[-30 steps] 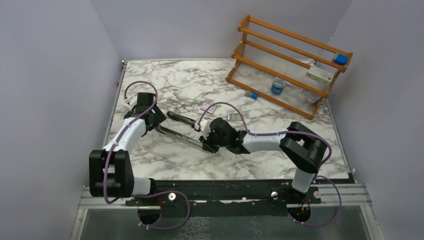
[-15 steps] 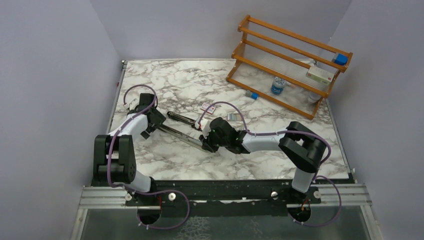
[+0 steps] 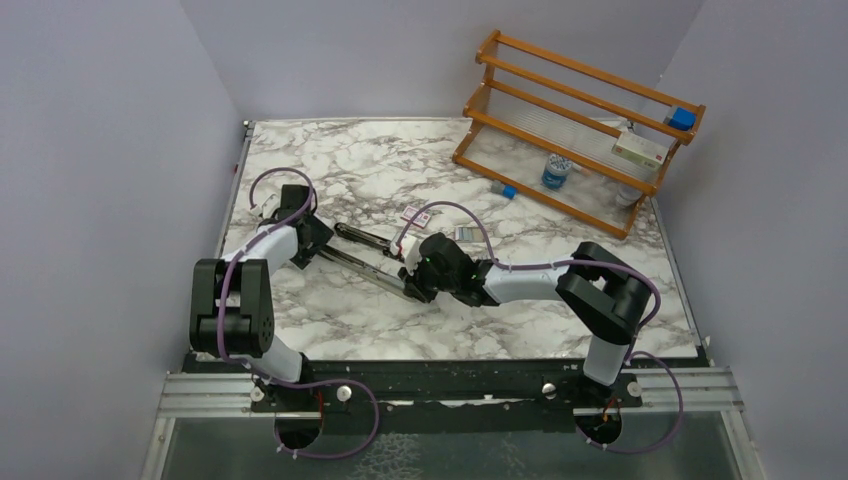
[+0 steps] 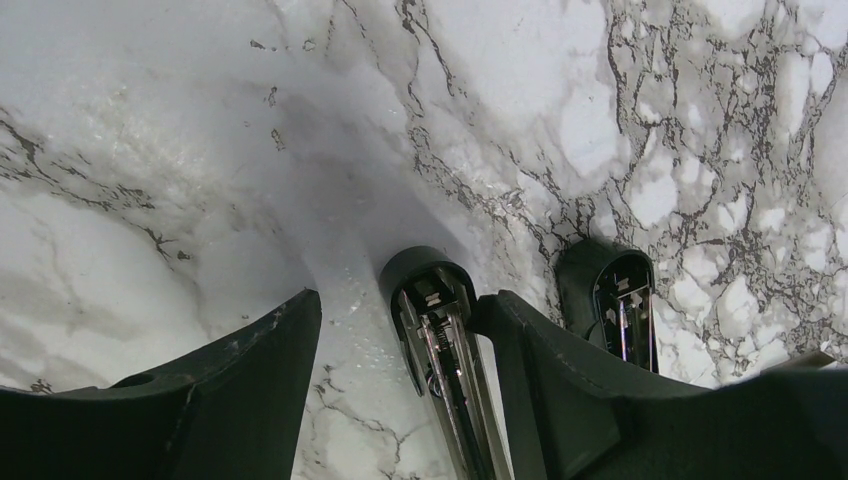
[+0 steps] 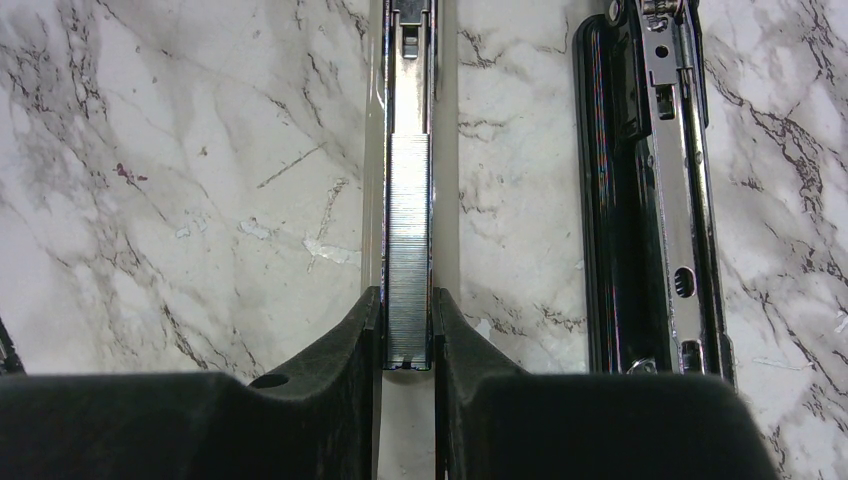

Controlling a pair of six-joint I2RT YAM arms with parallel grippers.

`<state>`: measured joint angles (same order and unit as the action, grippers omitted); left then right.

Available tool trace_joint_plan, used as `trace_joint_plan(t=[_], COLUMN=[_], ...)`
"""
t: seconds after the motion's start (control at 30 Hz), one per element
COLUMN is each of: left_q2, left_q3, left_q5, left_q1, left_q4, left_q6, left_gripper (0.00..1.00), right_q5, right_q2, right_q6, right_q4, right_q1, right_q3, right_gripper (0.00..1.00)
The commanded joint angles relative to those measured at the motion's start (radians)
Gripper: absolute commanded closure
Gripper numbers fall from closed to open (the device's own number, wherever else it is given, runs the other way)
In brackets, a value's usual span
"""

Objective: Load the staples into the stapler

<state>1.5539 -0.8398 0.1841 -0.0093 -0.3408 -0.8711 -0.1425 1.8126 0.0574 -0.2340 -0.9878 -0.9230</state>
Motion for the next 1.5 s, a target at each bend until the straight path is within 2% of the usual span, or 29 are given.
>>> trace_joint_plan(t=[0.0, 0.27, 0.47, 0.7, 1.0, 1.2, 1.47], left_q2=[-0.034, -0.119, -0.033, 0.072, 0.088, 0.054, -0.172], left_q3=[0.001, -0.005, -0.018, -0.031, -0.021, -0.044, -0.053], left_q5=[-0.007, -0.005, -0.015, -0.044, -0.034, -0.059, -0.070], left_q1=[0.015, 0.020, 0.020, 0.020, 0.019, 0.020, 0.019], left_q4=[-0.022, -0.044, -0.038, 0.001, 0.007, 0.003, -0.022], left_q6=[-0.001, -0.017, -0.021, -0.023, -0.008, 0.041, 0.066], left_gripper=[0.34, 0.32, 0.32, 0.37, 0.66, 1.00, 1.00], right_q5=[0.013, 0.011, 0.011, 0.005, 0.016, 0.033, 0.038], right_q2=[0.014, 0.021, 0.022, 0.021, 0.022, 0.035, 0.117], right_q6=[0.017, 0.011, 0.017, 0.011, 0.007, -0.001, -0.005], right_q4=[0.013, 0.011, 0.013, 0.013, 0.009, 0.019, 0.080], right_q1=[-0.001, -0.001, -0.001, -0.001, -0.001, 0.000, -0.001], right_q3=[0.004, 0.013, 0.001, 0.000, -0.005, -0.033, -0.178], right_gripper=[0.99, 0.99, 0.99, 0.99, 0.99, 0.99, 0.99])
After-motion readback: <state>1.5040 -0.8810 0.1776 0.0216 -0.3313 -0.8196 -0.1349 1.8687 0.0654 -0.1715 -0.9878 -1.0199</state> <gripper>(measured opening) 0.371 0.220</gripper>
